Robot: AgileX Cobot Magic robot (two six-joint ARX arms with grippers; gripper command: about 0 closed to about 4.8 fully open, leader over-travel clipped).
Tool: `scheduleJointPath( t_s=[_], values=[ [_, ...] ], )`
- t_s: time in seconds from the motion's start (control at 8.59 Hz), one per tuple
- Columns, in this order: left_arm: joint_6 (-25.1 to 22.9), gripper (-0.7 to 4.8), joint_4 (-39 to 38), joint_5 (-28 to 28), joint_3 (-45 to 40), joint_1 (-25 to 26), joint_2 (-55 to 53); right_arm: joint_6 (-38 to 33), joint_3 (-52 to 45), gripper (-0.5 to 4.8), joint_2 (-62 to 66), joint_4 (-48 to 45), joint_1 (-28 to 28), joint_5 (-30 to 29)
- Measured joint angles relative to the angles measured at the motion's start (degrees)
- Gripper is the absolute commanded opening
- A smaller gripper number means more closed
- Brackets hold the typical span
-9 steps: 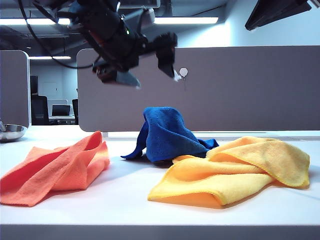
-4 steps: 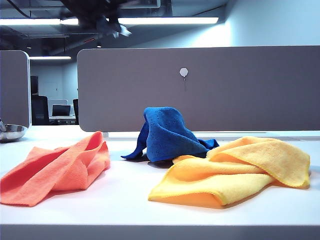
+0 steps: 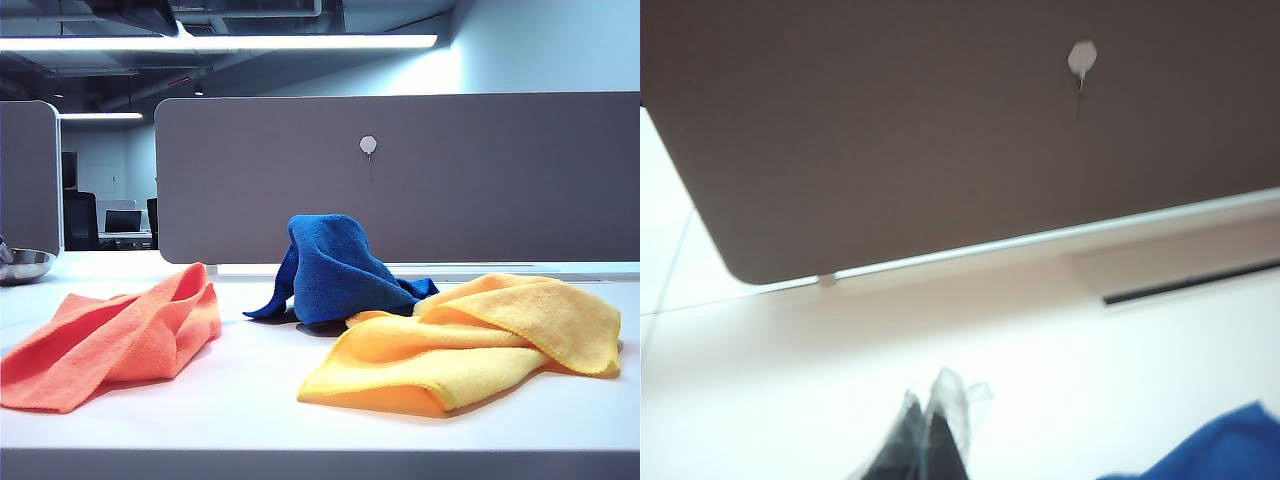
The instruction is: Pick up a rag that is the same color as the top surface of the Rubik's Cube and cover the cube with it.
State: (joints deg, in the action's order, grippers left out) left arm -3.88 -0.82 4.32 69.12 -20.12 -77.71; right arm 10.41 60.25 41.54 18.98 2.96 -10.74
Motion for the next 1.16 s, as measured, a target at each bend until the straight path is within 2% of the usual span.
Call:
scheduleJointPath(
  t_s=[0.12, 0.23, 0.47, 0.7, 0.93, 1.05, 1.16],
  values=[
    [-4.4, -0.06, -3.6, -0.3, 0.0, 0.2, 1.6, 0.6, -2.4, -0.01, -3.5, 0.1, -3.7, -3.9],
    [-4.1, -0.06, -10.5, -0.8, -2.5, 0.5, 3.9, -0.8, -13.1, -0.01, -16.2, -0.5, -6.0, -6.0],
    [-2.2, -0.06, -10.6, -1.6, -4.6, 0.4, 4.0, -3.5, -17.2, -0.01, -22.1, -0.1, -6.0, -6.0],
    [2.3, -0.06, -7.8, -5.2, -13.0, 0.4, 6.0, -7.1, -25.9, -0.01, -37.9, 2.0, -5.9, -6.0],
    [2.5, -0.06, -7.6, -5.3, -16.0, 0.4, 8.5, -9.6, -28.4, -0.01, -41.2, 6.3, -5.9, -7.8],
    [4.7, -0.06, -7.7, -4.9, -17.3, 0.4, 14.0, -10.4, -31.4, -0.01, -41.3, 5.5, -5.9, -12.0],
    [5.0, -0.06, -8.0, -4.2, -17.3, 0.4, 15.2, -10.4, -31.8, -0.01, -41.3, 5.3, -5.9, -12.0]
  ],
)
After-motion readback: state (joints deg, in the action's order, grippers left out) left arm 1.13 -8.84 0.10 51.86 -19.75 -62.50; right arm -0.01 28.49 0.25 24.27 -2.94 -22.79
